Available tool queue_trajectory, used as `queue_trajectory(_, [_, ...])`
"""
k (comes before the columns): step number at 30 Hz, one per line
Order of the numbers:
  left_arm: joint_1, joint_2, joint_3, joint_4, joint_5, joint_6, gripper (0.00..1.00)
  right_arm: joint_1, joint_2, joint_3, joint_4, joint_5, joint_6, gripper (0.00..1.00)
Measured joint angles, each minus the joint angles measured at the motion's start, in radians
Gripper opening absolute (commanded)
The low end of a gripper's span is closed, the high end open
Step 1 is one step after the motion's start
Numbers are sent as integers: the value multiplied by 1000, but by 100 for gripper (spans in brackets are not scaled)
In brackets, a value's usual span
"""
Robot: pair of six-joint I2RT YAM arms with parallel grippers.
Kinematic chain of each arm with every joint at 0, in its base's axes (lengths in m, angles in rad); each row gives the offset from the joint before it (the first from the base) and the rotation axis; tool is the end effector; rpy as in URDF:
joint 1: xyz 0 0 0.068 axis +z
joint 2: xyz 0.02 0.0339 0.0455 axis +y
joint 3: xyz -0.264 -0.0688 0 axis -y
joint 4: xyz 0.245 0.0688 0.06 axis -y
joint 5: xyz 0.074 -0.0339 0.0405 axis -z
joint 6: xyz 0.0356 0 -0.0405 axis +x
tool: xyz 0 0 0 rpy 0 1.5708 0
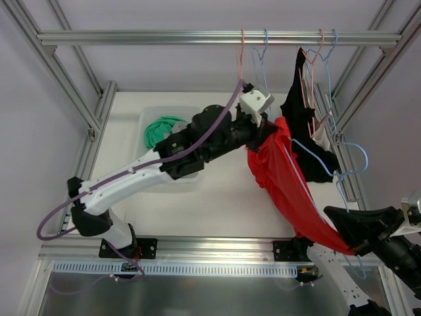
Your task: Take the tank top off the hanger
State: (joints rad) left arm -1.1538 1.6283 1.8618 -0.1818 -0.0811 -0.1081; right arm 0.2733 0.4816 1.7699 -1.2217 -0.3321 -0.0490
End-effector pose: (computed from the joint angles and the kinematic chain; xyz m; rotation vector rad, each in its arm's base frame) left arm 0.1521 -0.3362 0.4978 0.7370 1.4151 -0.9380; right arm -0.0955 -0.0147 0.4950 -0.5056 1.4366 0.4290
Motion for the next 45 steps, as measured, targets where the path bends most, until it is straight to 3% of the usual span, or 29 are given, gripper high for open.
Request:
queue_trajectory(8, [-55,-389,-192,83,-429,33,0,58,-27,9,28,-242,-11,0])
queue_trajectory(12, [-56,-529,-288,127,-510,35,0,58,-31,-14,152,-353,27,0])
queue_trajectory(15, [-56,-608,-407,141,-520,26,0,58,-54,-119,348,-416,105,0])
queue_trajectory(20, [-55,-689,-624,143,-427,9,0,59,-88,-453,794,-421,298,0])
queue_trajectory(24, [-55,-726,-787,173,-238,0,0,59,-40,-682,1204,-347,450,0])
queue_trajectory(28, [-55,-708,-872,219,-27,-19,0,59,94,-806,1647,-224,560,0])
queue_trajectory(32, [-55,-638,-944,303,132,-64,0,60,185,-892,2039,-82,577,0])
queue_trajectory(36, [-55,-560,-1043,378,194,-127,0,60,175,-949,2231,-11,454,0])
queue_trajectory(40, [-55,-472,-1081,372,143,-189,0,61,51,-1022,2201,22,294,0])
queue_trajectory(43, [-55,-435,-1081,355,61,-227,0,63,-91,-996,1917,73,187,0])
queue_trajectory(45, [-55,-422,-1081,348,4,-248,0,63,-140,-883,1636,97,100,0])
